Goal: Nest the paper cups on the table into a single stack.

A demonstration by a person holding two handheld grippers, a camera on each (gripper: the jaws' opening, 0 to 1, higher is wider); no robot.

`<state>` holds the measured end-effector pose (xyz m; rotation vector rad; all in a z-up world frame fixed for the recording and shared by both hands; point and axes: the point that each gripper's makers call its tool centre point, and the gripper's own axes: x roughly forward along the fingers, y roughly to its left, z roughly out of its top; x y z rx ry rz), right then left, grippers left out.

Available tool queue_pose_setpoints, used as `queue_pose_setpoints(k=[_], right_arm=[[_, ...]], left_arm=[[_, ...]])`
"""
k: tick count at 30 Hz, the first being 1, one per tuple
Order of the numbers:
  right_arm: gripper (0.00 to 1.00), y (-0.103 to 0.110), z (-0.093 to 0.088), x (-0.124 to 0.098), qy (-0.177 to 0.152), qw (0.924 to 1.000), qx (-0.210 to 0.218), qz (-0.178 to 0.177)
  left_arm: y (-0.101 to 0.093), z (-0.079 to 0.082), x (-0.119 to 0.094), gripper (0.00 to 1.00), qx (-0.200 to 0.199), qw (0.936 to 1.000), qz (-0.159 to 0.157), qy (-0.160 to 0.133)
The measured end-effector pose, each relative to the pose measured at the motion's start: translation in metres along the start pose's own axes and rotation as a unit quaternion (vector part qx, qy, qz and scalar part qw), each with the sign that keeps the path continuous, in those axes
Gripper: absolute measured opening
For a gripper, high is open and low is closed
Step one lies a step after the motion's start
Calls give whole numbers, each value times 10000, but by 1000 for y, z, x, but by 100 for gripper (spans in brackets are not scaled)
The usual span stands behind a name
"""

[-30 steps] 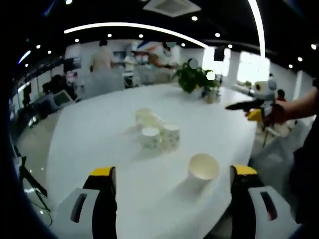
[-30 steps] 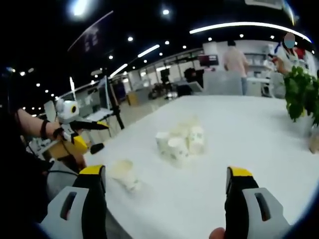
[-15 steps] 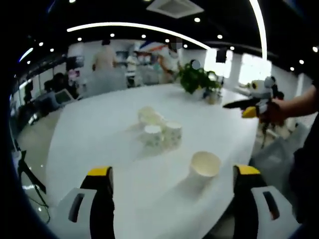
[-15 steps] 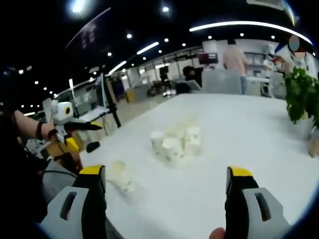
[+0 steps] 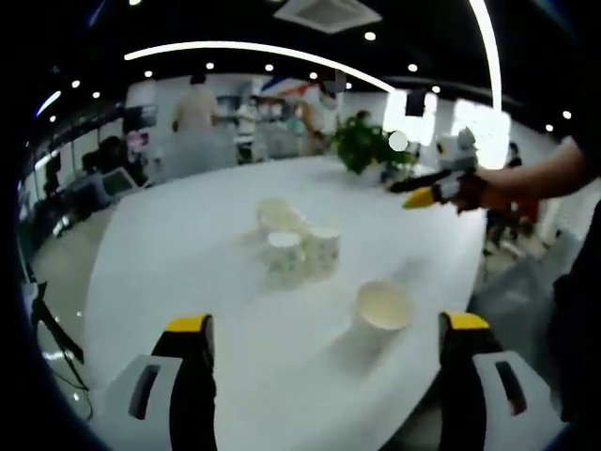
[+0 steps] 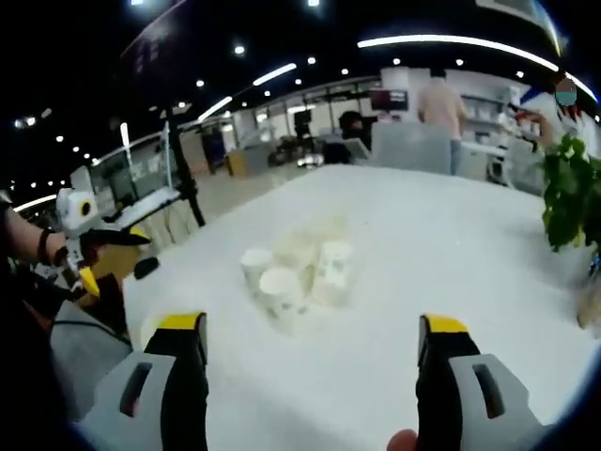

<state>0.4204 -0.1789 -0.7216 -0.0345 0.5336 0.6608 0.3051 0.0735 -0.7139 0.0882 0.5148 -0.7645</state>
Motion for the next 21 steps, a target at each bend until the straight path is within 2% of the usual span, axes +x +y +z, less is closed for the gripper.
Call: queue_pose_setpoints(k=[6, 9, 12, 14, 21], right_arm=[[85, -19, 15, 29, -8, 9999, 90, -122], [83, -30, 15, 45, 122, 9996, 114, -223], [82, -36, 13, 58, 233, 9994, 159, -208], [81, -39, 13, 66, 262, 9992, 181, -231], [78, -50, 6, 94, 451, 9980, 372, -242]], left_arm=[[-1, -1, 0, 100, -37, 10000, 5, 30], [-3, -4, 2, 100, 2, 10000, -11, 99], [-5, -2, 2, 100, -11, 10000, -17, 49], [-6, -2, 2, 98, -24, 10000, -21, 49], [-8, -2, 1, 100, -109, 9999, 6, 39]])
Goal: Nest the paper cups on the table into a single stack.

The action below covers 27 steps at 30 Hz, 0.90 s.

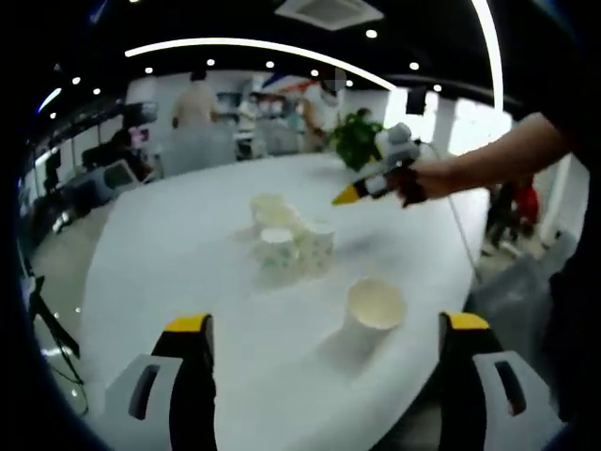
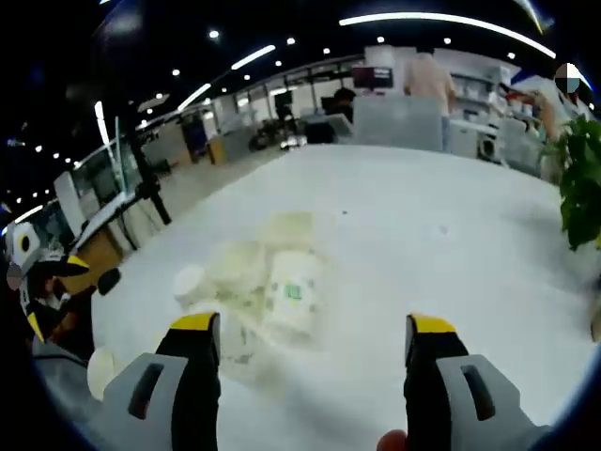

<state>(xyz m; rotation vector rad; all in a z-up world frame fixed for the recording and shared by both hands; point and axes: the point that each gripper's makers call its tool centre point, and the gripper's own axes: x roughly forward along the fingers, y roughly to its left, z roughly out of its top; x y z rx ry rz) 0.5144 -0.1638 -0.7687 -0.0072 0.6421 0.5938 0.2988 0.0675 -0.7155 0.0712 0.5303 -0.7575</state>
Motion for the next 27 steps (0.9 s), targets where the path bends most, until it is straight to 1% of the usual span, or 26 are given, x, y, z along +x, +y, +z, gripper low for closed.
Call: queue_pose_setpoints(k=[2, 5, 8, 10, 13, 18, 19, 20, 25, 27], right_arm=[[78, -1, 2, 6, 22, 10000, -6, -1], [77, -1, 4, 12, 50, 10000, 15, 8], [76, -1, 1, 24, 176, 9998, -56, 42], [76, -2, 0, 30, 225, 9997, -56, 56], [74, 1, -3, 38, 314, 9994, -68, 103], [68, 4, -6, 52, 451, 9987, -128, 217], [67, 5, -7, 55, 489, 9984, -161, 250], [66, 6, -6, 56, 491, 9983, -167, 264], [59, 7, -4, 62, 485, 9980, -122, 376], [58, 6, -4, 65, 469, 9980, -11, 418]], left_arm=[[0, 0, 0, 100, -21, 10000, 4, -20], [-1, -5, 0, 100, -34, 10000, -7, 31], [0, -8, -1, 100, -98, 9999, 7, 21], [1, -7, -1, 98, -89, 10000, 19, -20], [4, -7, -2, 99, -114, 9999, 64, -6], [8, -10, -4, 100, -140, 9998, 107, -12], [8, -13, -4, 100, -131, 9998, 113, 47], [9, -15, -5, 100, -125, 9998, 132, 81], [13, -14, -9, 100, -221, 9995, 221, 21], [12, -15, -9, 99, -322, 9993, 195, 15]])
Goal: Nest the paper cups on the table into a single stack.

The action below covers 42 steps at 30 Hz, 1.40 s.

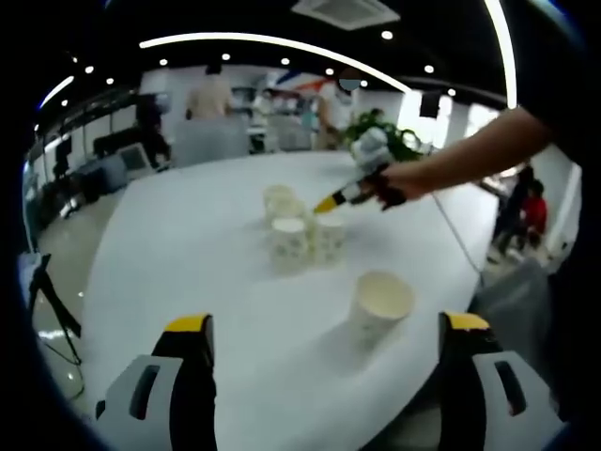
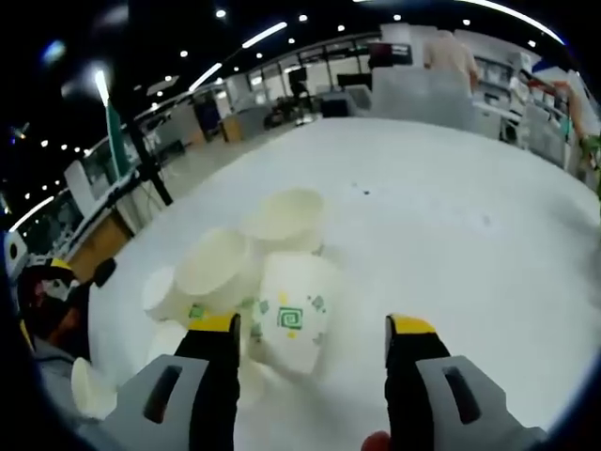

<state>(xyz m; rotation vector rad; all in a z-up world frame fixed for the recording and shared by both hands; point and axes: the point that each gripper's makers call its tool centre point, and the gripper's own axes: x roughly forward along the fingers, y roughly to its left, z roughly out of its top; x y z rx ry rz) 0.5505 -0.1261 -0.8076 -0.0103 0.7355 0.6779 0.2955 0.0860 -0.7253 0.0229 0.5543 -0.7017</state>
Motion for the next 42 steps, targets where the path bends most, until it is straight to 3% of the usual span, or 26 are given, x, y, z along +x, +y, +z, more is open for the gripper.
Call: queue_pose_setpoints(k=[19, 28, 42], right_arm=[[47, 18, 5, 17, 145, 9995, 28, 279], [45, 25, 14, 20, 144, 9989, 237, 369], [41, 21, 10, 29, 323, 9948, 847, 465]], left_arm=[[2, -7, -6, 100, -128, 9998, 146, -8], [4, -11, -7, 100, -197, 9996, 196, 26], [4, -15, -10, 99, -279, 9993, 265, 25]])
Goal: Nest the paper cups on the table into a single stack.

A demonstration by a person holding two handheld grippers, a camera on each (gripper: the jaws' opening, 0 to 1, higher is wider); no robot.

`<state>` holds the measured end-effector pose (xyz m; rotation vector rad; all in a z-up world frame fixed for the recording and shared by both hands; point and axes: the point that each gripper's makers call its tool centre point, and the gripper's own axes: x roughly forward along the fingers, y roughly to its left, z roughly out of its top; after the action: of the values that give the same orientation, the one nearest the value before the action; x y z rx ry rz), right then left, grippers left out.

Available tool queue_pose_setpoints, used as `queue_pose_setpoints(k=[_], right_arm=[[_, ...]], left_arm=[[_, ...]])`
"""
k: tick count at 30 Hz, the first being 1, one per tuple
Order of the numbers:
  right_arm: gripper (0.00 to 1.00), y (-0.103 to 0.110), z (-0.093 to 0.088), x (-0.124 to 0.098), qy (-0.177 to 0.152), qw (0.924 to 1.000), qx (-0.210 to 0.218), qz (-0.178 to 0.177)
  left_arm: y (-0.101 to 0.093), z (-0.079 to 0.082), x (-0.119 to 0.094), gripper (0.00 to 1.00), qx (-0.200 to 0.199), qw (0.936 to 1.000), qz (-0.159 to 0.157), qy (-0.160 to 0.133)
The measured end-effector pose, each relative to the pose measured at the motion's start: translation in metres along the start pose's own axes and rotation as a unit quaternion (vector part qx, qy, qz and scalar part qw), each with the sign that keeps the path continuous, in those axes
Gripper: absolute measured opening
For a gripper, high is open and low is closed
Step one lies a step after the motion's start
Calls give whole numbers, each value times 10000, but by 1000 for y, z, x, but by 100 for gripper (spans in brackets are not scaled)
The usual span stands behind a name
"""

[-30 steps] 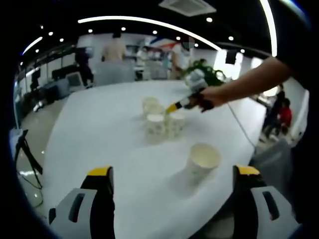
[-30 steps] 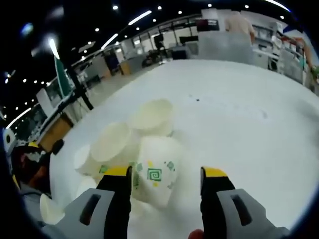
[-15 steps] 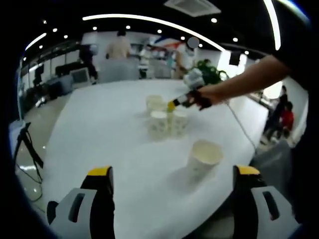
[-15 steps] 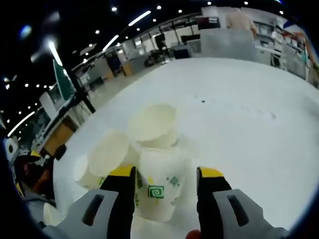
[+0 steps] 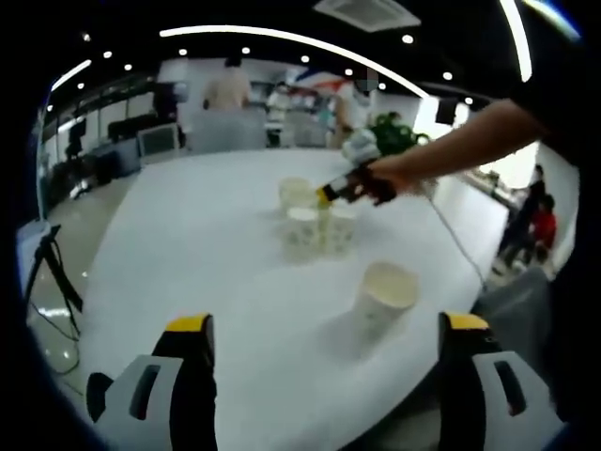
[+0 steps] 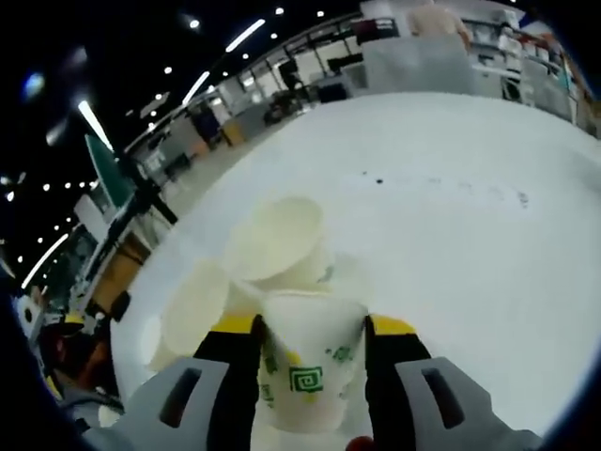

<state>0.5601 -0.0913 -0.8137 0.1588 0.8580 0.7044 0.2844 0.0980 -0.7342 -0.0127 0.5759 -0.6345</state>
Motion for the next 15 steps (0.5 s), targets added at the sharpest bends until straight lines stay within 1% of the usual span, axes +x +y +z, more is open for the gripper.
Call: queue_pose_setpoints(k=[3, 8, 12, 15], right_arm=[[40, -5, 3, 5, -7, 10000, 49, 18], [38, -9, 6, 9, 1, 10000, -2, 53], [37, -10, 7, 4, -27, 10000, -46, 57], [37, -11, 8, -5, -80, 9999, -81, 42]], left_arm=[[0, -1, -1, 99, -16, 10000, 11, 8], [0, 0, -2, 99, -23, 10000, 34, -2], [-1, 1, -2, 98, -20, 10000, 37, -25], [-2, 2, -2, 98, -9, 10000, 34, -26]])
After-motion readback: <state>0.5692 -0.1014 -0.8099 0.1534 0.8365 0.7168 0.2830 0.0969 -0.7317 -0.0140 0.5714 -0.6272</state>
